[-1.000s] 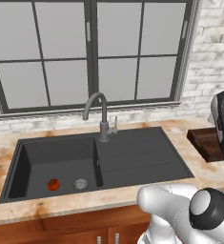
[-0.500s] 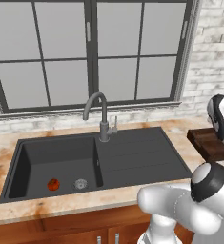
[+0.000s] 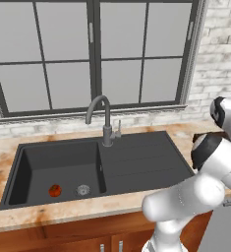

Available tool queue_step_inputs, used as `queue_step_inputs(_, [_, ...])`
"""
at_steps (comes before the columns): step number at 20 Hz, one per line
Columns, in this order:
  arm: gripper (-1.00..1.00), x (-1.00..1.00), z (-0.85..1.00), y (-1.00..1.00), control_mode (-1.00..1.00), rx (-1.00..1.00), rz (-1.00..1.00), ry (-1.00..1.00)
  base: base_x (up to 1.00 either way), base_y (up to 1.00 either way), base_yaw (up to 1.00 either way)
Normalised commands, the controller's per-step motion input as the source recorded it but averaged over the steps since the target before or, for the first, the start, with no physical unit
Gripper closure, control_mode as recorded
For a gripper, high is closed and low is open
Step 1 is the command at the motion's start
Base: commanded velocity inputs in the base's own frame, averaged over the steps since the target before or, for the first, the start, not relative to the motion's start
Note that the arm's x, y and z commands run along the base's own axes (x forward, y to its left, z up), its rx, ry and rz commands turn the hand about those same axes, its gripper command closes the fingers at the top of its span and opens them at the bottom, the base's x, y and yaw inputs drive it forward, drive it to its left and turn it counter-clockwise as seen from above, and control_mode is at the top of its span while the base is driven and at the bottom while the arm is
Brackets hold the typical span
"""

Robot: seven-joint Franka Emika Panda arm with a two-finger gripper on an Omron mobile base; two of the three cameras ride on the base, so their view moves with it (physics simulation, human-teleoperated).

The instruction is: Pick up all produce items and place them in the sink. Turn on the sink faucet to wash them. Then turn the sink off and put them in the tray.

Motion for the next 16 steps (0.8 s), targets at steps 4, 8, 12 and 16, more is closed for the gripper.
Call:
queue_step_inputs(4, [1.0, 0.49, -0.25, -0.52, -1.0, 0.02, -0.04, 0.02, 0.0, 0.0, 0.0])
queue_step_inputs(8, [1.0, 0.42, -0.26, -0.58, -1.0, 0.07, -0.03, 0.01, 0.0, 0.0, 0.0])
queue_step_inputs(12, [1.0, 0.3, -0.28, -0.63, -1.0, 0.09, -0.02, 0.0, 0.0, 0.0, 0.0])
queue_step_inputs(16, [1.0, 0.28, -0.27, -0.62, -1.0, 0.06, -0.04, 0.01, 0.0, 0.0, 0.0])
